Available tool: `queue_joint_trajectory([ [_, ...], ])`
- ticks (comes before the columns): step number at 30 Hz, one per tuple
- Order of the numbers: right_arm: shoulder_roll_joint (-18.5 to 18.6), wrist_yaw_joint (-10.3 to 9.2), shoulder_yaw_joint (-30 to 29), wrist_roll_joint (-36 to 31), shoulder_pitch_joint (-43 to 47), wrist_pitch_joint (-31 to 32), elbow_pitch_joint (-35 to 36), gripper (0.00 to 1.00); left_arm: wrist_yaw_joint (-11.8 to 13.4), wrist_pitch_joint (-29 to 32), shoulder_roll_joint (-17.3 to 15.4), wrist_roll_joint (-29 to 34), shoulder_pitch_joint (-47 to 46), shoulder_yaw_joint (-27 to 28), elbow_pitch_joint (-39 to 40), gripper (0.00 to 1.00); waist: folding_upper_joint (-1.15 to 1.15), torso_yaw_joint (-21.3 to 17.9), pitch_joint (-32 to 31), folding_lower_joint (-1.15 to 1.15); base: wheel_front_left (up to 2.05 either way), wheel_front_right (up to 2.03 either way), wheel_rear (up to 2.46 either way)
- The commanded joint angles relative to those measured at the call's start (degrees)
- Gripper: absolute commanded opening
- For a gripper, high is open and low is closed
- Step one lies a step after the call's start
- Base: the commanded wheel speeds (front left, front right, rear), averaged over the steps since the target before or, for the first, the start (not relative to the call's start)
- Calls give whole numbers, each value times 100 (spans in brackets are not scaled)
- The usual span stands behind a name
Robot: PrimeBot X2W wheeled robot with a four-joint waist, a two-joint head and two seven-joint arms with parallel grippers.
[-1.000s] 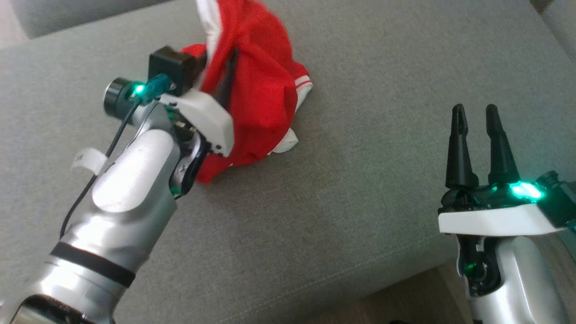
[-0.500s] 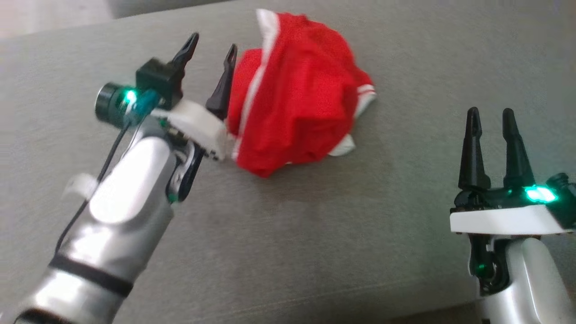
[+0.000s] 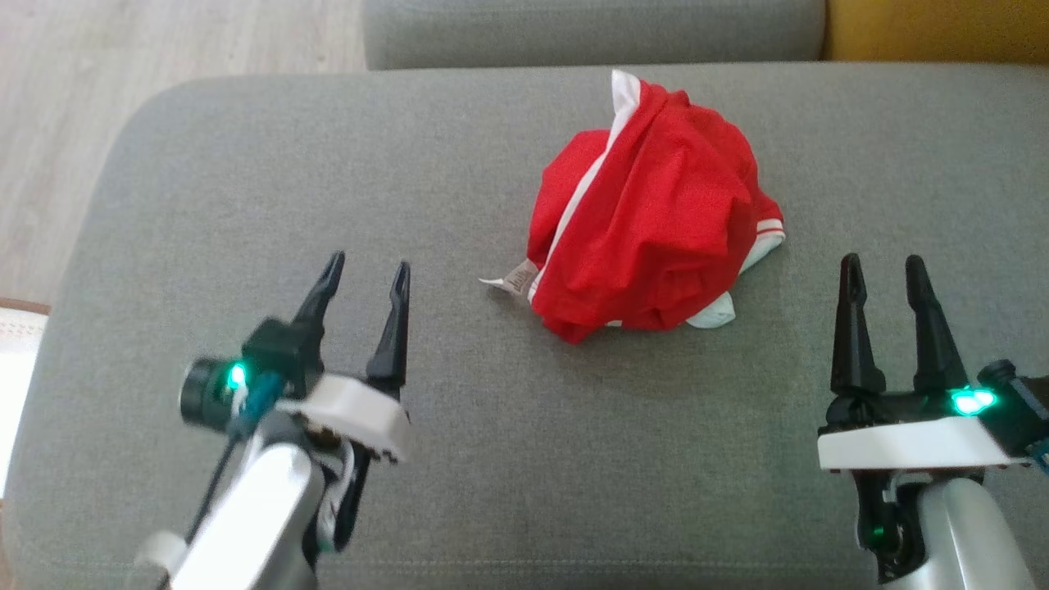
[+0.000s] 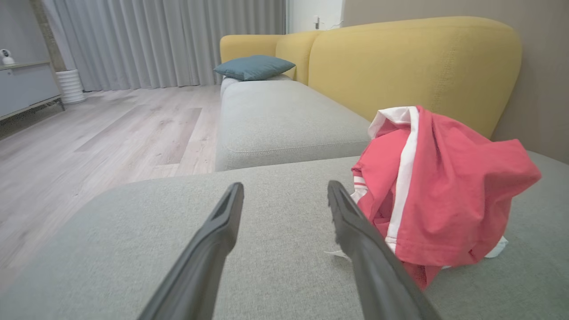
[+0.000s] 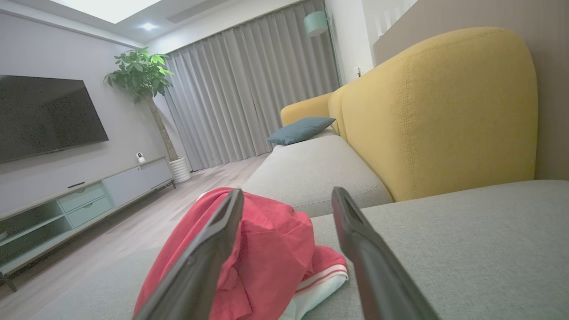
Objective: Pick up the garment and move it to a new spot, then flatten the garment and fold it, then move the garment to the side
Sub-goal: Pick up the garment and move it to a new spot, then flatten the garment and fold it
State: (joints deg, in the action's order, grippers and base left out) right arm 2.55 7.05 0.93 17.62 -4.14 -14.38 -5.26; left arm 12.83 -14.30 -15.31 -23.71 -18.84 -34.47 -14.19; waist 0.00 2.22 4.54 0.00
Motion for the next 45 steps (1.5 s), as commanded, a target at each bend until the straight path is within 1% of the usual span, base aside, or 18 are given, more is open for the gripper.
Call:
queue_joint_trajectory([
  [1,32,44,109,-25,-60,-62,147,100,97,-69,-15,83,-82,333,304,100,0,64,-103,0,0,0,0],
  [3,32,44,103,-24,-35,-62,127,100,130,-69,62,145,112,441,413,100,0,66,-130,0,0,0,0],
  [7,32,44,97,-9,-16,-62,109,100,93,-69,141,240,275,563,483,100,0,68,-160,0,0,0,0],
  [16,32,44,155,24,-20,-62,106,100,-115,-70,276,466,343,783,467,100,0,-26,-84,0,0,0,0],
  [23,32,44,157,64,-97,-62,93,100,-325,-70,325,529,180,746,222,100,0,-194,123,0,0,0,0],
  [26,32,44,186,84,-149,-62,106,100,-430,-25,392,491,-33,693,137,100,0,-299,278,0,0,0,0],
  [29,32,44,201,103,-206,-62,122,100,-593,149,500,474,-386,565,96,100,0,-403,446,0,0,0,0],
  [32,32,44,249,117,-272,-62,132,100,-793,459,605,485,-833,394,-9,100,0,-533,612,0,0,0,0],
  [35,32,44,287,134,-331,-62,143,100,-1015,833,774,361,-1279,281,-174,100,0,-669,760,0,0,0,0],
  [36,32,44,325,149,-375,-62,151,100,-1112,1016,817,373,-1608,220,-285,100,0,-773,858,0,0,0,0],
  [40,32,44,374,203,-440,-62,154,100,-1266,1370,889,344,-2188,161,-551,100,0,-948,1003,0,0,0,0],
  [45,32,44,444,268,-485,-62,162,100,-1326,1693,896,334,-2700,162,-969,100,0,-1155,1128,0,0,0,0],
])
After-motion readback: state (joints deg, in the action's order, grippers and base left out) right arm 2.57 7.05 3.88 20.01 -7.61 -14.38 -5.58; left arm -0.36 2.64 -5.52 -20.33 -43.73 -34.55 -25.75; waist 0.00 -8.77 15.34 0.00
